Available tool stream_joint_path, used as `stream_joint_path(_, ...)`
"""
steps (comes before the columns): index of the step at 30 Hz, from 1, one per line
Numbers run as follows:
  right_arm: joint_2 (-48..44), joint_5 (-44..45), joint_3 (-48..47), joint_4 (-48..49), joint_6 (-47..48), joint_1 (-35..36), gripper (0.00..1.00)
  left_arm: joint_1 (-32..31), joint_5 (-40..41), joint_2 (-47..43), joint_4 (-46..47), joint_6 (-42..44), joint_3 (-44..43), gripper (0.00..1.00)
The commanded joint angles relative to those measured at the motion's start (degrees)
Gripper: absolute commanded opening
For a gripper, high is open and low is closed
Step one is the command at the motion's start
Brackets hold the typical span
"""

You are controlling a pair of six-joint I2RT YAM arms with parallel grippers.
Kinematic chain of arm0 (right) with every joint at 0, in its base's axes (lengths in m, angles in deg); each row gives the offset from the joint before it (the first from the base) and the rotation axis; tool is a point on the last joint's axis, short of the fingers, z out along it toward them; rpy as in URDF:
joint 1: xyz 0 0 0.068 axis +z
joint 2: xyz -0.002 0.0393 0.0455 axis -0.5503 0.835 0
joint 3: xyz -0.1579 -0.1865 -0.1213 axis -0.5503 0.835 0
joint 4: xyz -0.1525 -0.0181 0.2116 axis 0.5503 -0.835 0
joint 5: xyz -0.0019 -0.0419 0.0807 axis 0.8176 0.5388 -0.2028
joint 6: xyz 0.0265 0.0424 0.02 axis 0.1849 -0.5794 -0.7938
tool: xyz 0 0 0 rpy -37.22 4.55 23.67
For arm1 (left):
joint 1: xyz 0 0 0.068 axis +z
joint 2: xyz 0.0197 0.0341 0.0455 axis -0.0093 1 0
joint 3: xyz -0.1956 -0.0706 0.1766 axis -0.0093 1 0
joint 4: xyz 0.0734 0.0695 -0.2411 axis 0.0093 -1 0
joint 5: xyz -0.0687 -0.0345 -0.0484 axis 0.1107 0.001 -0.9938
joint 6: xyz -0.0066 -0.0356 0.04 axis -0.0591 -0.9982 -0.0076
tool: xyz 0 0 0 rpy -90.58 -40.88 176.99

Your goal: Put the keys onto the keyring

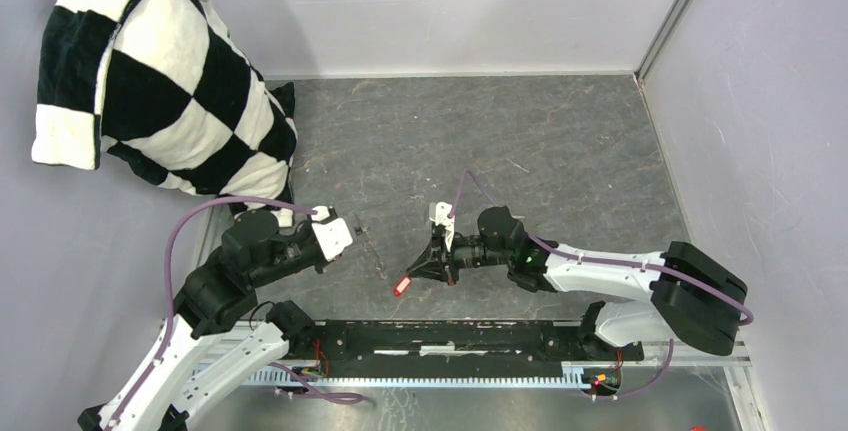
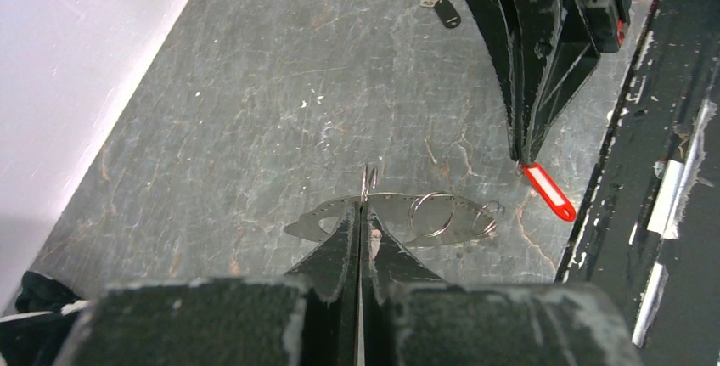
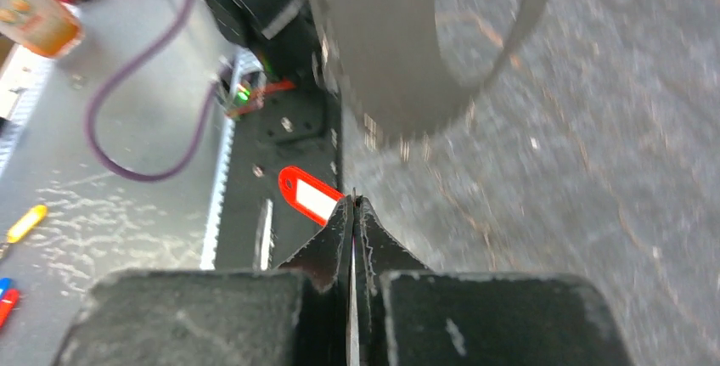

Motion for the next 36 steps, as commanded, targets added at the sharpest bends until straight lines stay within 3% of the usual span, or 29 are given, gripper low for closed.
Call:
stream_joint_path(1, -2.1, -8.1, -6.5, 1.9, -0.5, 1.0, 0.01, 0.0, -3.8, 0.7, 2.4, -3.1, -0.5, 0.02)
stream_joint_path(15, 0.3, -9.6, -14.9, 0.3, 1.3, 2.3, 0.00, 0.0, -7.1, -2.1, 0.8, -0.5, 1.3, 0.02)
stream_joint_path(29, -3.9, 9.9, -18.0, -8.7, 10.2, 5.8, 0.00, 0.0, -5.2, -1.1, 0.5, -3.7, 1.3, 0.02)
stream_joint_path(36, -4.9, 12.9, -19.8, -10.2, 11.5, 7.3, 0.00, 0.0, -2.4, 0.2, 1.7, -5.4, 1.3, 0.02)
